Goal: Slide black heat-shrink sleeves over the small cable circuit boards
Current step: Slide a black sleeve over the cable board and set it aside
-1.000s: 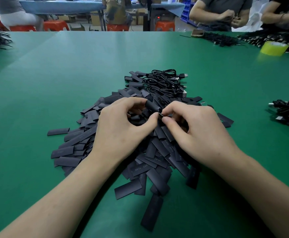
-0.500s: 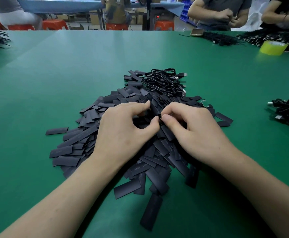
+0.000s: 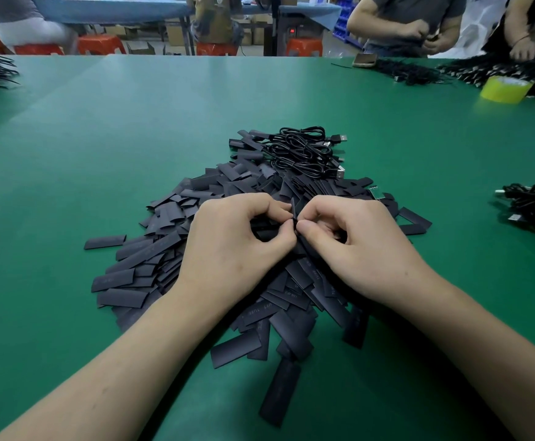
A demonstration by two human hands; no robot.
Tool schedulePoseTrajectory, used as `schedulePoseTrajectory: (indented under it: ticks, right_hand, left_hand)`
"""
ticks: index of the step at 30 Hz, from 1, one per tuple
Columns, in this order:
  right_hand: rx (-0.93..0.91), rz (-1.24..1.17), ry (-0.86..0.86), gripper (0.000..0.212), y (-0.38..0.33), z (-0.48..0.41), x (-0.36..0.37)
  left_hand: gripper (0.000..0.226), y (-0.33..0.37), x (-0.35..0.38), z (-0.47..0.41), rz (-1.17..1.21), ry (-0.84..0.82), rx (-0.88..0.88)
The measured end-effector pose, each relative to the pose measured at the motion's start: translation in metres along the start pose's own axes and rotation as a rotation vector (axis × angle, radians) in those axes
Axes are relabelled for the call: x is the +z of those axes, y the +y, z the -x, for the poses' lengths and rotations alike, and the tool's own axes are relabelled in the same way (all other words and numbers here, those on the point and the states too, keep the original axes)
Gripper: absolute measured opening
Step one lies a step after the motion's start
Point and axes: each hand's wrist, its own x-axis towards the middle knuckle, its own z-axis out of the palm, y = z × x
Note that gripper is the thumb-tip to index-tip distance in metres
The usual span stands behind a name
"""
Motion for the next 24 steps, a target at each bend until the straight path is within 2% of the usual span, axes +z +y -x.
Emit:
schedulePoseTrajectory:
  ticks: [14,20,24]
  right_hand:
    - [-0.051,0.072,-0.004,0.012,-0.0055,0.0018,0.0009]
    - [0.017,-0.087,0.044,0.014,-0.0016,-0.0019,-0.0042]
    - [0.017,-0.103,0.054,0.014,-0.0007,-0.0016,-0.0045]
  left_hand:
    - [0.009,-0.0003,-0.0015,0.0012,-0.091,0.057,0.1]
    - [0.012,-0.0039,-0.0012,-0.0002,0.005,0.06,0.148]
    - [0.013,-0.0067,-0.0003,-0.0012,0.055,0.04,0.139]
